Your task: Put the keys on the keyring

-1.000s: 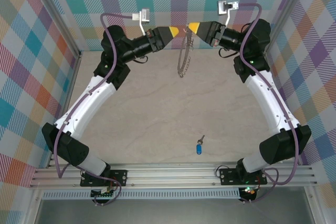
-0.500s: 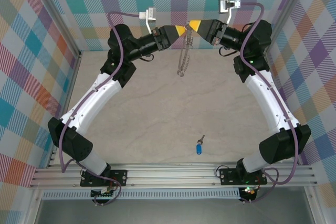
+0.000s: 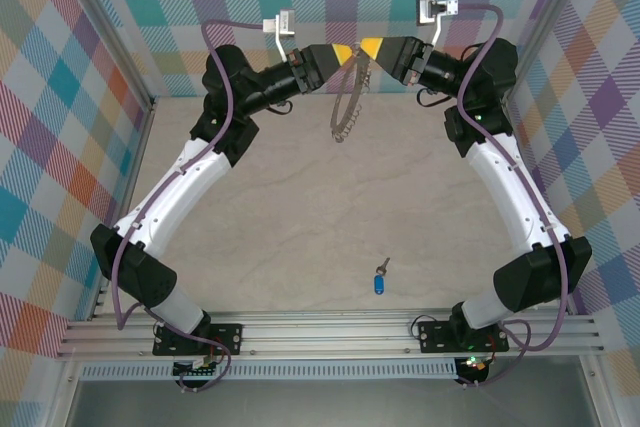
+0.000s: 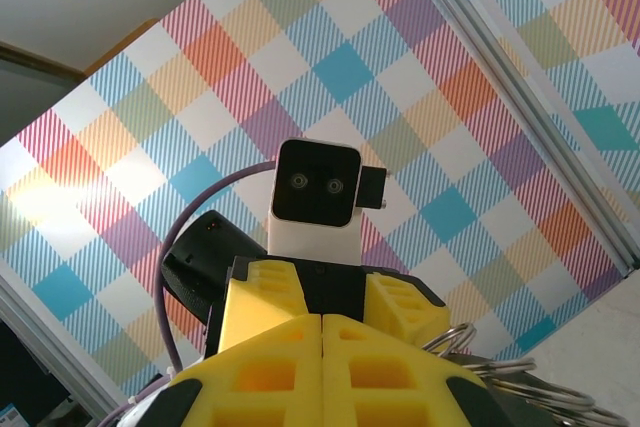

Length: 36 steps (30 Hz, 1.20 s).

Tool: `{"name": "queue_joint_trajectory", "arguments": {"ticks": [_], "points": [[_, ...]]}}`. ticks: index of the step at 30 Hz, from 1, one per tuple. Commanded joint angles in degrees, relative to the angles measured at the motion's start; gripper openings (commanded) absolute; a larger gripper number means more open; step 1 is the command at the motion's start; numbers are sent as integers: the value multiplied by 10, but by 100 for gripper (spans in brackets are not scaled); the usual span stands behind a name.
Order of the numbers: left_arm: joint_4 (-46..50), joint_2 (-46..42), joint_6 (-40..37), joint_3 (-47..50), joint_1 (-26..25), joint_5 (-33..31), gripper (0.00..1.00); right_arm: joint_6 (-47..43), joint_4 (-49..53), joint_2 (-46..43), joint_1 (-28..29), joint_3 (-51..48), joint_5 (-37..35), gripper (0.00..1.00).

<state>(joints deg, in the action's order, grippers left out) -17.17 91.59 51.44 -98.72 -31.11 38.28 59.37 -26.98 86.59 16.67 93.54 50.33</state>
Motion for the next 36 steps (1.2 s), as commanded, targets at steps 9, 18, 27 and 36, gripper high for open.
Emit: {"name": "queue_joint_trajectory", "arguments": {"ticks": [9,18,27,36], "points": [[-37,15,7,-34,-9,5,33,7,-31,5,7,4,-2,0],[-39,19,9,-32,-11,14,23,6,-28,8,8,5,-4,0],[-37,9,6,-12,-12,14,16,-2,-19,9,8,4,-8,0],[-27,5,-13,-9,-12,14,0,1,-20,13,8,8,-7,0]]}}
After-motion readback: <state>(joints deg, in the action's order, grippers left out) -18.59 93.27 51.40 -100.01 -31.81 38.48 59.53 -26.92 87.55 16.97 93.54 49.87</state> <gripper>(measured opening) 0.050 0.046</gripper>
